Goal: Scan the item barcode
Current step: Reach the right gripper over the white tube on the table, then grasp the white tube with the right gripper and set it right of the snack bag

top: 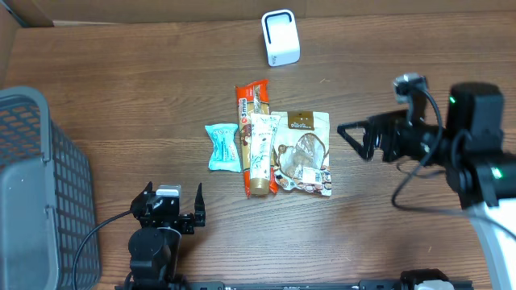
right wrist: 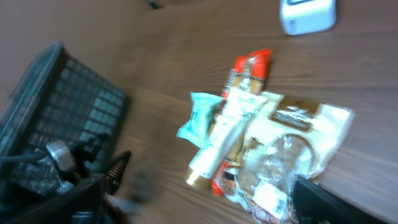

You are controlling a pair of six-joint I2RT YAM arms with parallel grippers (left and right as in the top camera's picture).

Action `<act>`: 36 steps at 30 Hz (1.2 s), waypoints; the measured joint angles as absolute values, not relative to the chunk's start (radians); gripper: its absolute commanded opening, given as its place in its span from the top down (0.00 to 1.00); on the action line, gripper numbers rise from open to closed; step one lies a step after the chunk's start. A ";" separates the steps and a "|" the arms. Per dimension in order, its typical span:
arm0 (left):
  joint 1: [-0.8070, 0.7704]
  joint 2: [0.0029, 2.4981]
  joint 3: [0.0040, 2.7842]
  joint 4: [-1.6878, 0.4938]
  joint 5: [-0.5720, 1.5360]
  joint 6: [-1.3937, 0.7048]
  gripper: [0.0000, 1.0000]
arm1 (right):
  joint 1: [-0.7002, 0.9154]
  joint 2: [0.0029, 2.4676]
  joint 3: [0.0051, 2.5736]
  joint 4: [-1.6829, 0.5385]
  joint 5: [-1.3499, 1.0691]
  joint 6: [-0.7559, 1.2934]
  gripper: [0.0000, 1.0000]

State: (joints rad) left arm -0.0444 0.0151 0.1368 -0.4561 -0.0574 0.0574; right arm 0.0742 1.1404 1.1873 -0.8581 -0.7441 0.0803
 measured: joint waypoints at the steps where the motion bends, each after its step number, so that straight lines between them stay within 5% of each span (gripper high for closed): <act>1: -0.044 0.015 0.137 -0.456 -0.057 0.057 0.00 | 0.078 1.179 1.188 -0.834 -0.770 0.080 0.17; 18: -0.044 0.015 0.137 -0.456 -0.057 0.057 0.00 | 0.374 1.749 1.191 -0.542 -0.749 0.362 0.25; 36: -0.044 0.015 0.137 -0.456 -0.057 0.057 0.00 | 0.532 1.938 1.191 -0.400 -0.533 0.538 0.33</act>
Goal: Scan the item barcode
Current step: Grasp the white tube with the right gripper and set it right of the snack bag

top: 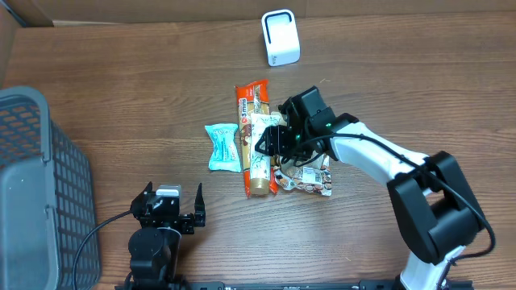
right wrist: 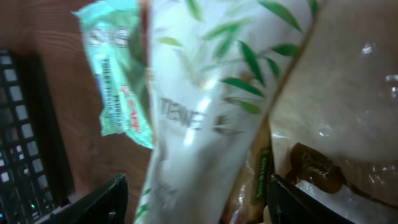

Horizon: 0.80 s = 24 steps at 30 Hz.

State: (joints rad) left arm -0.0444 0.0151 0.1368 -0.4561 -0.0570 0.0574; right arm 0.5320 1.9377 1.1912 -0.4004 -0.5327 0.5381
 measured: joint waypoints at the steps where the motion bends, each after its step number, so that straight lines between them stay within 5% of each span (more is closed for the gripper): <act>1: -0.044 0.015 0.137 -0.456 -0.057 0.057 0.01 | 0.532 1.950 1.191 -0.397 -0.531 0.543 0.38; 7: -0.044 0.015 0.137 -0.456 -0.057 0.057 0.00 | 0.537 1.971 1.191 -0.372 -0.529 0.564 0.81; 11: -0.044 0.015 0.137 -0.456 -0.057 0.057 0.01 | 0.532 1.964 1.192 -0.366 -0.551 0.570 0.94; 24: -0.044 0.015 0.137 -0.456 -0.057 0.057 0.01 | 0.539 1.649 1.210 -0.660 -0.251 0.538 0.95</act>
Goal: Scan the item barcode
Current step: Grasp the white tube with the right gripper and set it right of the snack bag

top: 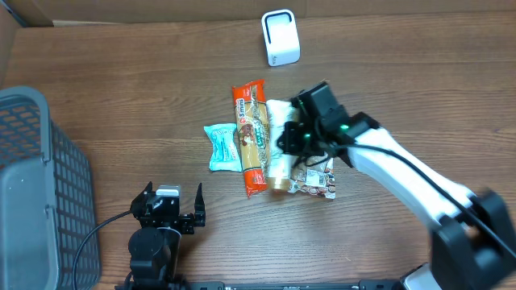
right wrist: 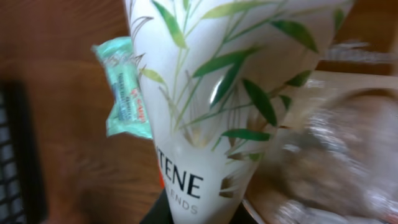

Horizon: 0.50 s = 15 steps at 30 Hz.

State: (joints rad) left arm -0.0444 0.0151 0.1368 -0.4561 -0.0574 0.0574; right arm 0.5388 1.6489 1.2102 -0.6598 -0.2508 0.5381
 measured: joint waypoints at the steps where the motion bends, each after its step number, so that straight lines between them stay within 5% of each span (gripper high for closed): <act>1: -0.044 0.015 0.137 -0.456 -0.057 0.057 0.00 | 0.540 1.618 1.221 -0.708 -0.173 0.537 0.95; 9: -0.044 0.015 0.137 -0.456 -0.057 0.057 0.00 | 0.557 1.639 1.330 -0.985 0.465 0.519 0.87; 15: -0.044 0.015 0.137 -0.456 -0.057 0.057 0.01 | 0.557 1.853 1.346 -0.974 0.714 0.442 0.87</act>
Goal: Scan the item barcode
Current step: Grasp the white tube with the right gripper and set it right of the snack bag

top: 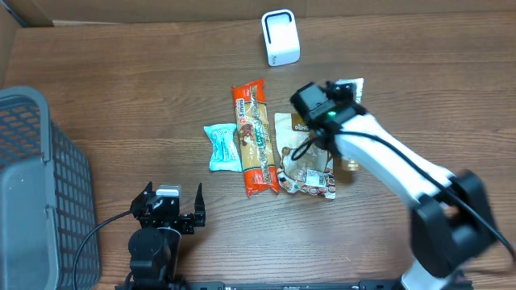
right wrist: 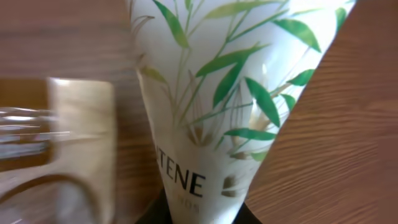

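Note:
A white shampoo tube (right wrist: 211, 106) with green leaf print fills the right wrist view. My right gripper (right wrist: 193, 216) is shut on it low down, near the lettering. From overhead the right gripper (top: 330, 105) holds the tube over the table right of the item pile; its flat white end (top: 348, 85) points to the back and its gold cap (top: 352, 167) to the front. The white scanner (top: 280, 38) stands at the back centre. My left gripper (top: 173, 195) rests open near the front edge.
On the table lie an orange snack bar (top: 254, 137), a teal packet (top: 223, 147) and a clear bag of nuts (top: 305, 157), which also shows blurred in the right wrist view (right wrist: 56, 143). A grey basket (top: 32, 193) stands at the left edge.
My right gripper, still shut on the tube, has moved right and back, from above the pile to beside the nut bag. The wrist view now shows bare wood behind the tube.
My right gripper was open at the right, far from the pile, with the tube lying on the snack bar and nut bag. Then it stood open around the tube. Then it was shut on the tube, and now it holds it right of the pile.

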You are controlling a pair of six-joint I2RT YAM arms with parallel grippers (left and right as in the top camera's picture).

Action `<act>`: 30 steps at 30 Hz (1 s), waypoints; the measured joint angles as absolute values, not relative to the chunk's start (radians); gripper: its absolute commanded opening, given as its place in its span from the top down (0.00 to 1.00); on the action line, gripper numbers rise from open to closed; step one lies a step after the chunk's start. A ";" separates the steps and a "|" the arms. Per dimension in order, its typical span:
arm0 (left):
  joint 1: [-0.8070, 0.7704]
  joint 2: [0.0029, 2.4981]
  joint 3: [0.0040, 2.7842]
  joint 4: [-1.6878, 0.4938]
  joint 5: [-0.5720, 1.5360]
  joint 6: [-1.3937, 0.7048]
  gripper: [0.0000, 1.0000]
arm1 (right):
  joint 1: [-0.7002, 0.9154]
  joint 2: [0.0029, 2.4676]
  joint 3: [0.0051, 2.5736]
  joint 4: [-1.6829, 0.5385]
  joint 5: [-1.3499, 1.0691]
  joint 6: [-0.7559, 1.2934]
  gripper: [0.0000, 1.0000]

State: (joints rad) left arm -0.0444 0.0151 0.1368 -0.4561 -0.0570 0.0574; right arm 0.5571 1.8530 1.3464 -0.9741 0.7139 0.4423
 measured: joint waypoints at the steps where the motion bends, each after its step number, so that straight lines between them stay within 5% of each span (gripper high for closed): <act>1: -0.044 0.015 0.137 -0.456 -0.057 0.057 0.00 | 0.558 1.903 1.346 -0.974 0.745 0.427 0.88; 3: -0.044 0.015 0.137 -0.456 -0.057 0.057 0.00 | 0.559 1.965 1.346 -0.971 0.777 0.414 0.87; 6: -0.044 0.015 0.137 -0.456 -0.057 0.057 0.00 | 0.579 2.027 1.346 -0.971 0.802 0.392 0.60; 9: -0.044 0.015 0.137 -0.456 -0.057 0.057 0.00 | 0.619 2.031 1.348 -0.968 0.794 0.387 0.43; 23: -0.044 0.015 0.137 -0.456 -0.057 0.057 0.00 | 0.667 2.001 1.678 -1.176 0.342 0.362 0.40; 30: -0.044 0.015 0.137 -0.456 -0.057 0.057 0.00 | 0.424 1.860 1.709 -1.190 -0.005 0.218 0.18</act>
